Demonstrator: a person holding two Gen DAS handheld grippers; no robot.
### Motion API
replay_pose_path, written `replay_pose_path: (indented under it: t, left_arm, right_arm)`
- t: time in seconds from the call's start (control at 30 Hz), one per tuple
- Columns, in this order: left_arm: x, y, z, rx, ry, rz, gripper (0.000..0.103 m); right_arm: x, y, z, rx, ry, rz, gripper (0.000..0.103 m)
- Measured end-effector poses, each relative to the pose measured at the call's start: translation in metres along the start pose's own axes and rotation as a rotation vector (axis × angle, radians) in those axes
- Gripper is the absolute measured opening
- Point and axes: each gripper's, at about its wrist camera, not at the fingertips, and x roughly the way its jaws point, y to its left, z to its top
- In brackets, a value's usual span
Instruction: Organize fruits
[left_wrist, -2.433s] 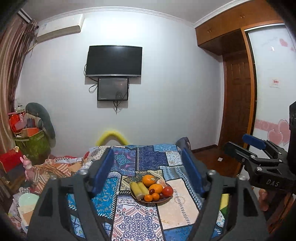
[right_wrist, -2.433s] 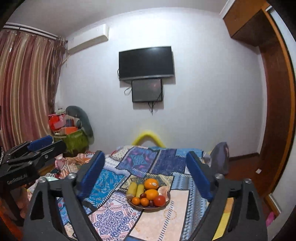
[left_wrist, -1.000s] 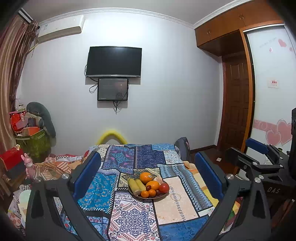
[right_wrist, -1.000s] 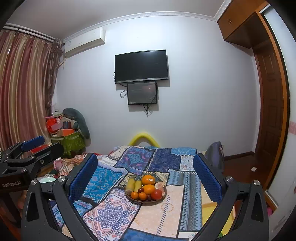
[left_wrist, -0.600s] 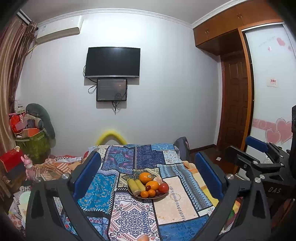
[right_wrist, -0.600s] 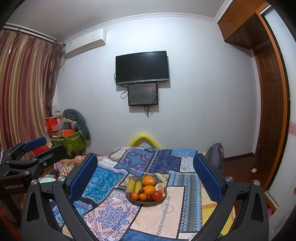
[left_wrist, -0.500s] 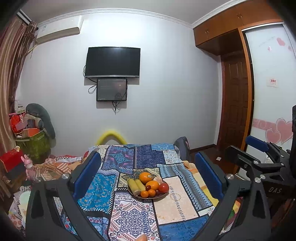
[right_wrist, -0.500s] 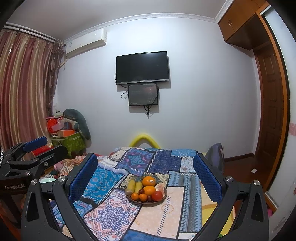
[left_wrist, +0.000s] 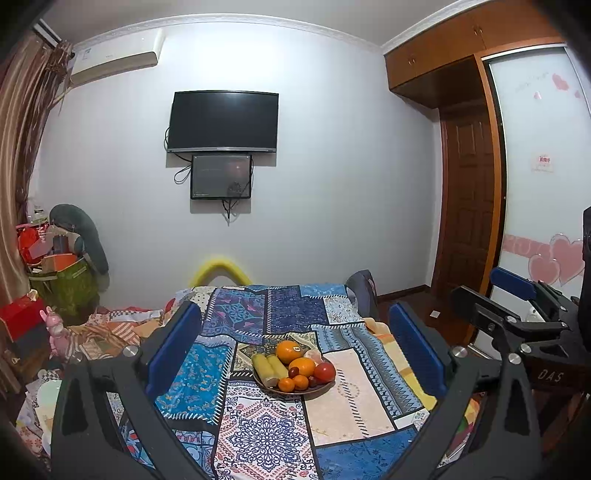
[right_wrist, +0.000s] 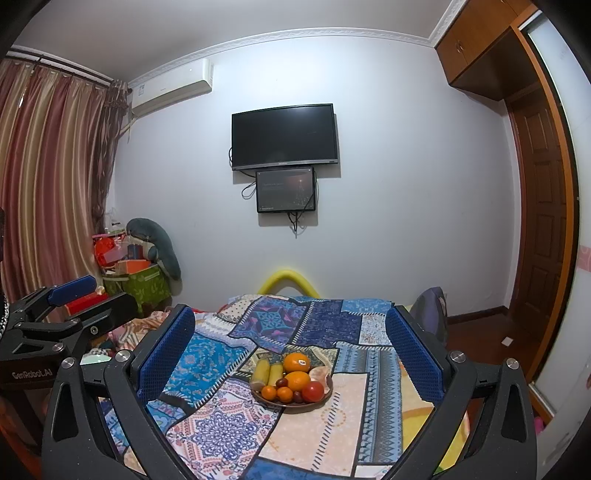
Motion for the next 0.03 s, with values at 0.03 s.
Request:
replay_pose_path:
  t: [0.03]
  left_arm:
    - [0.001,0.0,-0.0003,0.001,0.003,-0.001,0.103]
  right_arm:
    - [0.0005,-0.0005,-0.0002,0.0,0.002,0.0,0.103]
